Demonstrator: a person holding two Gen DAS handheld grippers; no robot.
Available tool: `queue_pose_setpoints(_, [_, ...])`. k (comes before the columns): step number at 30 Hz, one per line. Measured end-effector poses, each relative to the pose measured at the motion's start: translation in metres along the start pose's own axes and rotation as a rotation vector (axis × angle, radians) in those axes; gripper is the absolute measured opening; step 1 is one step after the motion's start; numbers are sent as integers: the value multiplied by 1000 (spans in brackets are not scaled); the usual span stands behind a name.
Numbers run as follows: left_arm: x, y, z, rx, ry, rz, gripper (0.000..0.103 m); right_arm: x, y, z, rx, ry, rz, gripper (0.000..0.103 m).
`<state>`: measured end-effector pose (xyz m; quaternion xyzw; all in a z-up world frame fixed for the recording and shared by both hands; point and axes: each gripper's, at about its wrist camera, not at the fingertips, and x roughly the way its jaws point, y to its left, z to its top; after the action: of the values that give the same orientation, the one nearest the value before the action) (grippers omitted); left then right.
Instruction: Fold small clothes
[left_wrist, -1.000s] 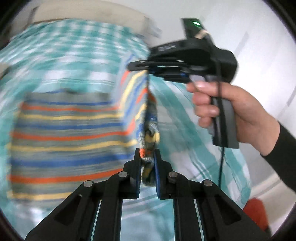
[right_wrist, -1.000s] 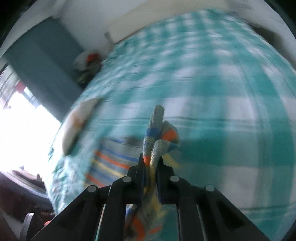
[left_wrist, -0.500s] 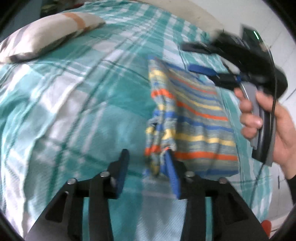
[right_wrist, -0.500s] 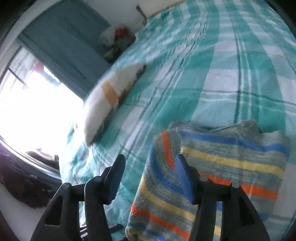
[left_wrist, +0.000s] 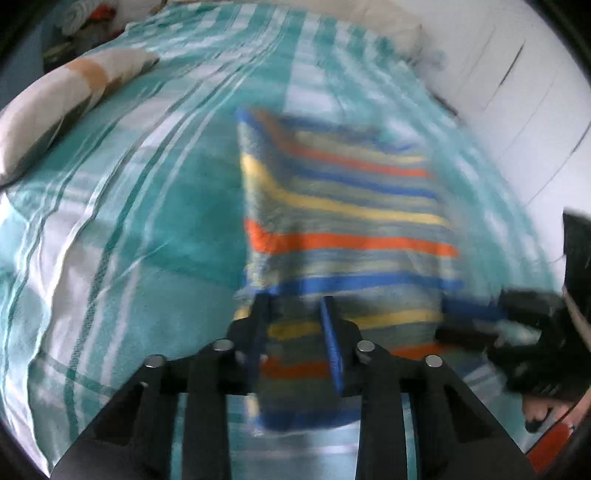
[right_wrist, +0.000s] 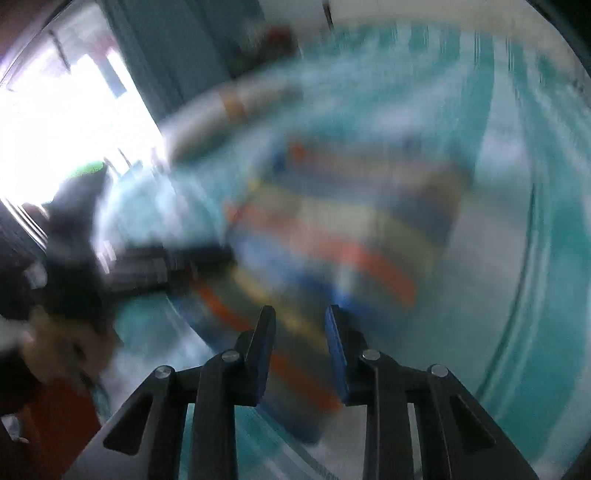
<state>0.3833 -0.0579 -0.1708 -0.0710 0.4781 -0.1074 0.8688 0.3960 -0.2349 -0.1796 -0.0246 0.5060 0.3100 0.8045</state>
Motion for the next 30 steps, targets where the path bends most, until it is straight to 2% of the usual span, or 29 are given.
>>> queue_pose_setpoints(2, [-14, 4, 6, 0, -3, 0, 30, -15, -1, 3, 4, -52, 24, 25])
queue_pose_setpoints(3, [-25, 8, 11, -7, -25, -27, 36, -24, -2, 9, 10, -77, 39, 25])
queue_pose_setpoints(4, [-39, 10, 16, -17, -61, -51, 47, -37, -6, 18, 19, -122, 44, 25])
queue_pose_setpoints(6, [-50, 10, 34, -17, -112, -84, 59, -50, -16, 43, 28, -182, 35, 25])
queue_pose_setpoints(7, [-50, 9, 39, -8, -116, -98, 60, -52, -26, 59, 49, -204, 27, 25])
queue_pose_setpoints(9, [-33, 1, 58, 24, -100, -92, 64, -40, -45, 84, 107, -200, 16, 25])
queue_pose_setpoints(11, [-3, -4, 66, 51, -38, -30, 68, -4, -70, 100, 193, -114, -12, 25])
queue_pose_setpoints(12, [21, 0, 68, 41, 25, 28, 68, 21, -84, 101, 238, -40, -26, 25])
queue_pose_setpoints(14, [39, 8, 63, 5, 83, 42, 69, 28, -87, 98, 255, -59, -38, 25])
queue_pose_setpoints(16, [22, 9, 62, -2, 42, 30, 70, 12, -78, 98, 258, -99, -47, 26])
queue_pose_setpoints(17, [13, 8, 59, 3, 24, 27, 71, -2, -71, 94, 252, -134, -34, 26])
queue_pose_setpoints(19, [-20, 6, 43, 17, -26, 16, 83, -31, -50, 75, 198, -191, -40, 30])
queue_pose_setpoints(21, [-37, 5, 23, 20, -46, 25, 90, -47, -30, 51, 144, -201, -58, 31])
queue_pose_setpoints(23, [-39, 5, 7, 16, -40, 49, 91, -49, -9, 21, 109, -191, -63, 33])
queue_pose_setpoints(25, [-29, 10, -9, -13, -2, 94, 91, -30, 3, -9, 90, -130, -92, 40])
queue_pose_setpoints(26, [-25, 12, -15, -33, 25, 107, 91, -22, 4, -24, 95, -96, -115, 40])
queue_pose_setpoints(28, [-30, 16, -32, -60, 45, 135, 88, -26, 10, -43, 113, -113, -178, 40])
queue_pose_setpoints(29, [-35, 15, -35, -57, 34, 138, 88, -34, 13, -50, 134, -126, -194, 47])
queue_pose_setpoints(30, [-47, 11, -41, -45, 11, 153, 90, -42, 15, -54, 161, -137, -191, 59])
